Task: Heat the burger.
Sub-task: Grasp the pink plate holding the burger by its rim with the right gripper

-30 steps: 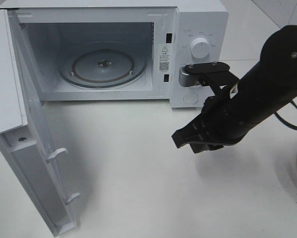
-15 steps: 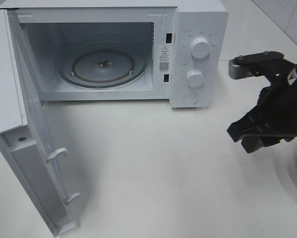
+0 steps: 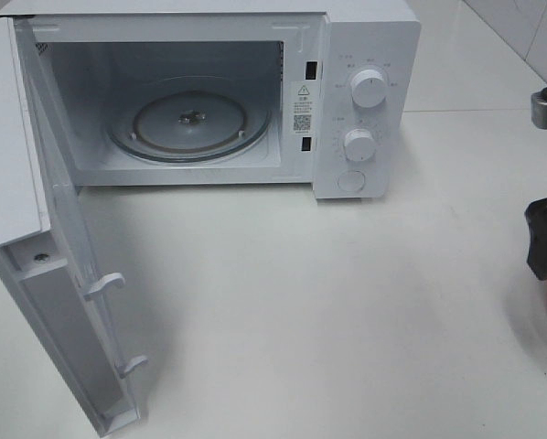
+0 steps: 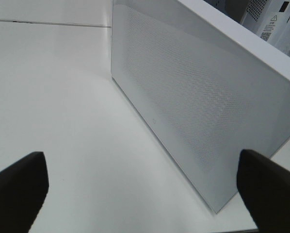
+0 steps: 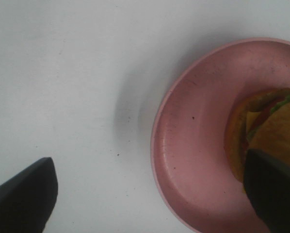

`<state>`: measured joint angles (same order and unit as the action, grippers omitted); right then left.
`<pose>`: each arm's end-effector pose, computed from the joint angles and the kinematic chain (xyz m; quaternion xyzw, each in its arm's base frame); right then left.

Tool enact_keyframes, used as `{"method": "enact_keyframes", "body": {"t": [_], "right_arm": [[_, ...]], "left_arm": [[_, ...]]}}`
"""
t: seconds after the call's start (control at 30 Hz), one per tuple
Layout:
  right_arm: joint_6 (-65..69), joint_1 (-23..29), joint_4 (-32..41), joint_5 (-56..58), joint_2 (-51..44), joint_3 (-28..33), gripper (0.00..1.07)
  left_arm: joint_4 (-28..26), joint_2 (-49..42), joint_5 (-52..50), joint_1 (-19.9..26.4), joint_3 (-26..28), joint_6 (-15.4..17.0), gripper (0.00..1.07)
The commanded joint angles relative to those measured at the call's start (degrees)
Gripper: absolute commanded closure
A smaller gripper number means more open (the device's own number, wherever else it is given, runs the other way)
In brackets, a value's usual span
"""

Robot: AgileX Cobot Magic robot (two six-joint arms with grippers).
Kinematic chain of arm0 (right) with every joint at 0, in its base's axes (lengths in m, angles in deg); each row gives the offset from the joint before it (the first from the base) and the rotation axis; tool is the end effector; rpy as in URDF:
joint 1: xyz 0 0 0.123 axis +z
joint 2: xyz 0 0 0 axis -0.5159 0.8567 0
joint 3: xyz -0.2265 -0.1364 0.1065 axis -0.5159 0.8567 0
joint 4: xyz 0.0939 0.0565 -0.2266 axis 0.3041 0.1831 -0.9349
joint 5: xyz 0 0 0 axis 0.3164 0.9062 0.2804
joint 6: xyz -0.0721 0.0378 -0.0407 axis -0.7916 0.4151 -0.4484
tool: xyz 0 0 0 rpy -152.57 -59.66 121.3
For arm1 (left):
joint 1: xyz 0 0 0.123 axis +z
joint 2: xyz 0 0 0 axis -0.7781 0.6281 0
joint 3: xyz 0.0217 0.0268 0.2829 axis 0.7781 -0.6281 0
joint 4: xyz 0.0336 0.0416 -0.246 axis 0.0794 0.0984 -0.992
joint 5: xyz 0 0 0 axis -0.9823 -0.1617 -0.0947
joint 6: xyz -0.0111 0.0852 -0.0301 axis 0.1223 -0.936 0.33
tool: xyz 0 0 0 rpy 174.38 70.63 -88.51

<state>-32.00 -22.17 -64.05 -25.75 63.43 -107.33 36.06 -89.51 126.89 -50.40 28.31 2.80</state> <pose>0.2368 0.0226 0.2333 -0.1206 0.9801 -0.0747 0.1386 -0.0091 -0.0174 0.2836 0.0370 0.8423 -0.0821 0.5315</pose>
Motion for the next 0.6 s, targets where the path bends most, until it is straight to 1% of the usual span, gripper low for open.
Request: {"method": "enact_keyframes", "body": {"t": [0.03, 0.1, 0.27, 0.3, 0.4, 0.47, 0.6], "right_arm": [[-0.1, -2.1, -0.3, 0.2, -0.2, -0.1, 0.1], [-0.1, -3.7, -0.2, -0.3, 0.3, -0.1, 0.1], [-0.1, -4.1, -0.2, -1.8, 2.3, 0.5, 0.13], [-0.1, -4.1, -0.2, -3.1, 3.2, 1.4, 0.13], [0.0, -4.1, -0.2, -3.8, 3.7, 1.9, 0.13], [0.5, -4.1, -0.2, -7.7, 6.1, 4.6, 0.14], [0.9, -4.1, -0.3, -10.5, 7.8, 6.2, 0.15]], "left_arm": [[0.0, -1.0, 0.2, 0.1, -0.1, 0.1, 0.09], [0.0, -1.0, 0.2, 0.1, -0.1, 0.1, 0.09], [0.0, -1.0, 0.2, 0.1, -0.1, 0.1, 0.09], [0.0, -1.0, 0.2, 0.1, -0.1, 0.1, 0.09], [0.0, -1.0, 0.2, 0.1, -0.1, 0.1, 0.09], [0.0, -1.0, 0.2, 0.1, -0.1, 0.1, 0.09], [0.0, -1.0, 0.2, 0.1, -0.1, 0.1, 0.09]]}}
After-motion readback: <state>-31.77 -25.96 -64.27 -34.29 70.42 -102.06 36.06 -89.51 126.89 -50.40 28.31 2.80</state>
